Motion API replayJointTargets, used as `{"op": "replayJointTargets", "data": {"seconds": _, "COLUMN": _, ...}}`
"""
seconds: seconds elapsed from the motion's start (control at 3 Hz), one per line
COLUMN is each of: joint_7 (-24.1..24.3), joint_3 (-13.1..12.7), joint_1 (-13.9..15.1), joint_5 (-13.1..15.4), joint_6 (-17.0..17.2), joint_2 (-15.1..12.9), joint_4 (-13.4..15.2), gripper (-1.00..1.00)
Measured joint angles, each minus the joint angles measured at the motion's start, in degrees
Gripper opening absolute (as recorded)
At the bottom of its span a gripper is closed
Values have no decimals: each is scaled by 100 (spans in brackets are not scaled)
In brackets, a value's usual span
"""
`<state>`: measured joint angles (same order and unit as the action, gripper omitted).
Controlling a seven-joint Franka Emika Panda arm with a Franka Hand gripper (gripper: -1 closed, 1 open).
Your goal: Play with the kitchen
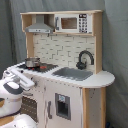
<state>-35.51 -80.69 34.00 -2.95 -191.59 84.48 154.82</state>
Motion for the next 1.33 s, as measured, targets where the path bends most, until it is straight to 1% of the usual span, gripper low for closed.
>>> {"op": "replayJointTargets", "data": {"seconds": 0.67, "joint_7": -973, "joint_3": 678, "joint_1": 72, "joint_5": 0, "joint_6": -34, "joint_2": -204, "joint_4": -6, "gripper": 100}}
{"op": "replayJointTargets", "data": {"seconds": 1.0, "joint_7": -1614, "joint_3": 1038, "joint_1": 141, "joint_5": 3, "joint_6": -31, "joint_2": -375, "joint_4": -9, "gripper": 100}}
{"op": "replayJointTargets", "data": {"seconds": 1.33, "joint_7": -2263, "joint_3": 1280, "joint_1": 220, "joint_5": 4, "joint_6": -36, "joint_2": -627, "joint_4": -61, "gripper": 100}}
